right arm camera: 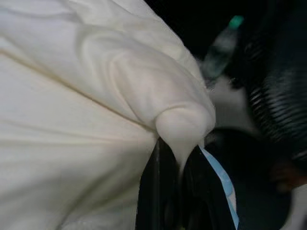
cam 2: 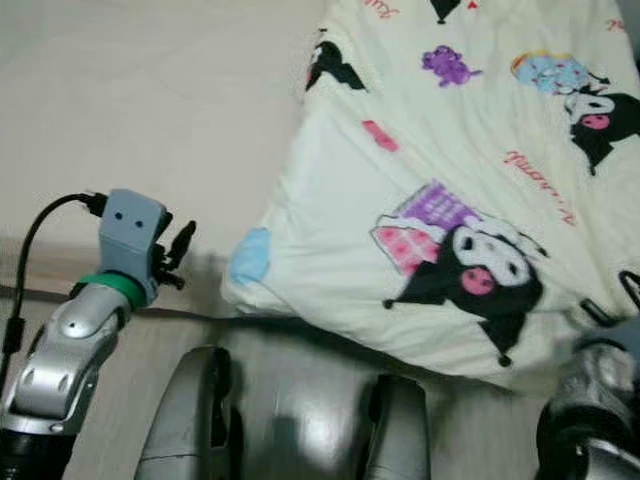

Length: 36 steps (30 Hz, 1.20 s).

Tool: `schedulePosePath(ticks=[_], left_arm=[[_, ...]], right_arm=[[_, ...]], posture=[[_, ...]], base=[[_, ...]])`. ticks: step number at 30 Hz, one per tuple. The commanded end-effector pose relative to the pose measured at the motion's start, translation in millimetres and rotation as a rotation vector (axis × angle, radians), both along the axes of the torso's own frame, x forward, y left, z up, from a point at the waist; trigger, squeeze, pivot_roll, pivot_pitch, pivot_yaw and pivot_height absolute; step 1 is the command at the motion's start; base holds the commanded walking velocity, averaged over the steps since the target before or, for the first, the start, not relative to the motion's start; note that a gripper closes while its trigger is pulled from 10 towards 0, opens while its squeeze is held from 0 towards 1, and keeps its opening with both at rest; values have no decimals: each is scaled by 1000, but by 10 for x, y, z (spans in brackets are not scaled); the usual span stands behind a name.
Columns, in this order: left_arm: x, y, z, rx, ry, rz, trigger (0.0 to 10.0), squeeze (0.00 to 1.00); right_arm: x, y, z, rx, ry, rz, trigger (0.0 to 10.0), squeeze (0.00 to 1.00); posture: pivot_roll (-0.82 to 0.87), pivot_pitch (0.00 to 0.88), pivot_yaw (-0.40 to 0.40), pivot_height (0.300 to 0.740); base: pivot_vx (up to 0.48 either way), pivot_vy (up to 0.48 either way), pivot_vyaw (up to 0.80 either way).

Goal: Clean up the room

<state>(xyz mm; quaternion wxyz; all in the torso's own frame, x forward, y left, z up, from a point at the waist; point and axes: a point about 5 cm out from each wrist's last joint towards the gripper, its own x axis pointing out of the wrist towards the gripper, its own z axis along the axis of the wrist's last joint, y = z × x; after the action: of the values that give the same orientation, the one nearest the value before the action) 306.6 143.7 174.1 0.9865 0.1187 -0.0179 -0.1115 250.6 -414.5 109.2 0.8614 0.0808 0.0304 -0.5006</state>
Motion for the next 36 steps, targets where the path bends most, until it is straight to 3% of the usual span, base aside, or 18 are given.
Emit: schedulePosePath(ticks=[1,5,9,10,11,12,15,16,17,18,24,25,27,28,32,33,35,36], left_arm=[[3,-47,-88,-6,23,-10,10000,0],[21,-69,-98,-13,25,-17,10000,0],[40,-102,-112,-18,26,-24,10000,0],[46,-122,-107,-21,24,-28,10000,0],[46,-122,-107,-21,24,-28,10000,0],[53,-136,-98,-22,21,-30,10000,0],[63,-115,-88,-20,13,-21,10000,0],[62,-105,-91,-18,13,-18,10000,0],[62,-105,-91,-18,13,-18,10000,0],[58,-100,-93,-18,12,-15,10000,0],[46,-112,-116,-20,11,-12,10000,0],[45,-122,-121,-21,10,-15,10000,0],[45,-122,-121,-21,10,-15,10000,0],[53,-143,-123,-23,7,-22,10000,0],[74,-152,-111,-24,-1,-29,10000,0],[74,-152,-111,-24,-1,-29,10000,0],[82,-156,-98,-26,-14,-31,10000,0],[82,-156,-98,-26,-14,-31,10000,0]], right_arm=[[-420,-212,-74,-135,151,-183,0,0],[-498,-184,-144,-170,197,-197,0,0],[-316,39,-331,-37,136,-74,0,0],[-203,166,-419,60,91,-18,8863,0],[-203,166,-419,60,91,-18,8863,0],[-84,290,-470,138,51,28,10000,0],[84,425,-462,189,62,18,10000,0],[96,423,-444,177,79,4,10000,439],[96,423,-444,177,79,4,10000,439],[102,416,-429,176,80,-10,10000,1000],[52,327,-271,44,53,-93,10000,1000],[64,334,-208,-5,21,-79,10000,835],[64,334,-208,-5,21,-79,10000,835],[173,527,-31,-143,-104,84,10000,0],[266,987,158,-281,-239,358,10000,0],[266,987,158,-281,-239,358,10000,0],[317,1288,270,-319,-303,513,10000,0],[317,1288,270,-319,-303,513,10000,0]], posture=[[54,242,84,575],[34,237,83,575],[29,232,85,575],[32,227,87,575],[32,227,87,575],[39,223,87,575],[52,216,82,575],[55,214,81,575],[55,214,81,575],[57,212,79,575],[54,205,70,575],[52,205,70,575],[52,205,70,575],[39,200,66,575],[31,196,67,575],[31,196,67,575],[21,187,64,575],[21,187,64,575]], base=[[0,0,0],[0,0,0],[0,0,0],[0,0,0],[0,0,0],[0,0,0],[0,0,0],[0,0,0],[0,0,0],[0,0,0],[0,0,0],[0,0,0],[0,0,0],[0,0,0],[0,0,0],[0,0,0],[0,0,0],[0,0,0]])
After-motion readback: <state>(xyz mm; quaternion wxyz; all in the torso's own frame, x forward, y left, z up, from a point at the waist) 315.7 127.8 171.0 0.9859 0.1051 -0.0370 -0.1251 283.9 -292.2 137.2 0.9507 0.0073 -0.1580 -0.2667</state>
